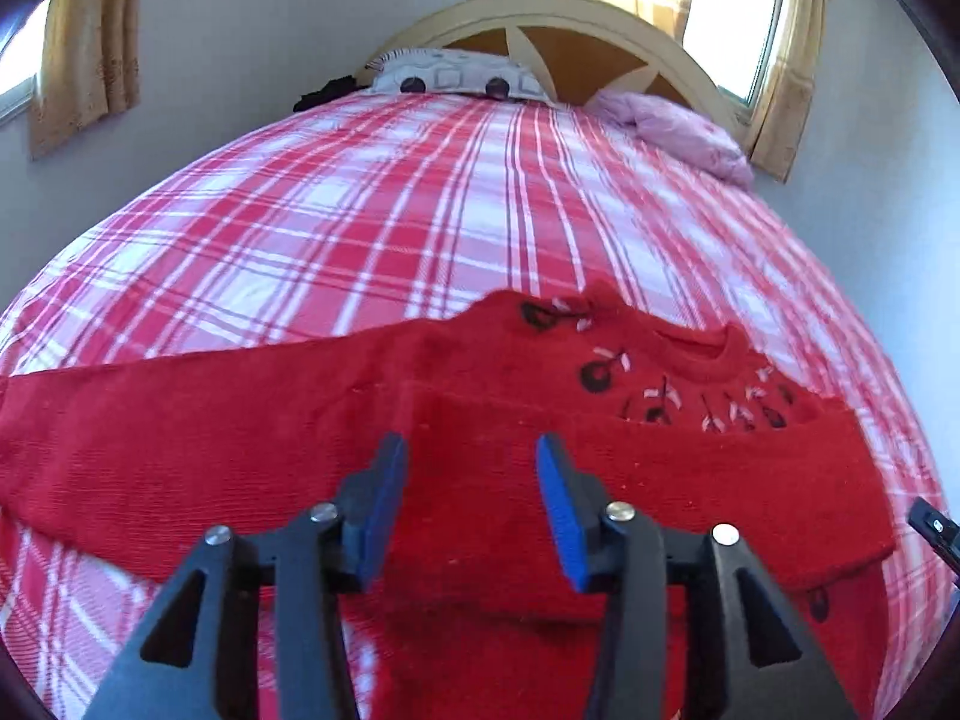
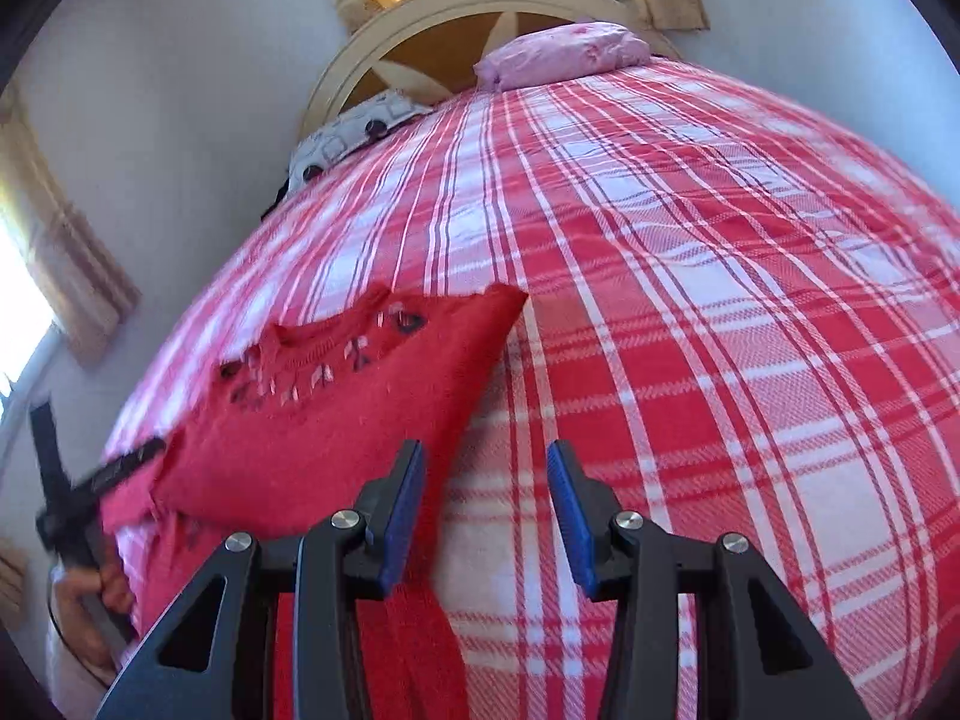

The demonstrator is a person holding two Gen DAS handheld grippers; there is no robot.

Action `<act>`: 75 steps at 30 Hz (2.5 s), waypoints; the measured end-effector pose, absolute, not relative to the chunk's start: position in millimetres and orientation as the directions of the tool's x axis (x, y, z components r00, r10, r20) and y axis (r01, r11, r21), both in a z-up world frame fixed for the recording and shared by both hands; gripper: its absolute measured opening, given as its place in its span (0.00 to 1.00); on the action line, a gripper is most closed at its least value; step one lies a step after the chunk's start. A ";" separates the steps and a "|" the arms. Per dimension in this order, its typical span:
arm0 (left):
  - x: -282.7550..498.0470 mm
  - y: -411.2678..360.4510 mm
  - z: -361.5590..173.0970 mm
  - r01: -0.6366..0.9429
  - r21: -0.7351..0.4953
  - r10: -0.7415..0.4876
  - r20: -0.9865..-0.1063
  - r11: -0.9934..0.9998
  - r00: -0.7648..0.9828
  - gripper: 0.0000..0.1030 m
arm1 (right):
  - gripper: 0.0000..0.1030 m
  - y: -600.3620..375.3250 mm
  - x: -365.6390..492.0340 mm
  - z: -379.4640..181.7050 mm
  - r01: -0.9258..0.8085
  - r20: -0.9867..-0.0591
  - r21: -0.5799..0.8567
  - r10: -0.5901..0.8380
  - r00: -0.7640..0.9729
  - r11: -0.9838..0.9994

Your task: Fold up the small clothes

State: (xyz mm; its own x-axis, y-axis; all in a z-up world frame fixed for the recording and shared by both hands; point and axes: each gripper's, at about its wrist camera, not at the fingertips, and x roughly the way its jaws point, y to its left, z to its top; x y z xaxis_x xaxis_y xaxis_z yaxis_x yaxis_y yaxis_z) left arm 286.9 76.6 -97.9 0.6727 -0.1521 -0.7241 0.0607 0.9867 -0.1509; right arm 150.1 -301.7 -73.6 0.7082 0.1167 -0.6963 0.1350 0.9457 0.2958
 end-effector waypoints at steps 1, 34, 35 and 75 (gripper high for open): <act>292.0 73.4 -104.7 0.048 -0.143 -0.139 -0.740 0.989 0.659 0.47 | 0.42 -295.7 144.3 -76.5 0.112 -0.709 0.263 0.113 0.696 0.958; 291.5 43.9 -124.6 0.092 -0.009 -0.065 -0.777 0.996 0.627 0.87 | 0.78 -280.2 139.2 -75.1 0.178 -0.772 0.039 -0.083 0.630 0.983; 291.7 43.4 -124.7 0.092 -0.006 -0.062 -0.777 0.996 0.627 0.87 | 0.77 -274.7 143.8 -72.9 0.170 -0.768 0.021 -0.093 0.634 0.985; 295.2 34.7 -128.4 0.063 0.048 0.000 -0.790 0.997 0.613 1.00 | 0.13 -316.8 296.0 -99.0 0.036 -0.785 0.039 0.009 0.620 0.999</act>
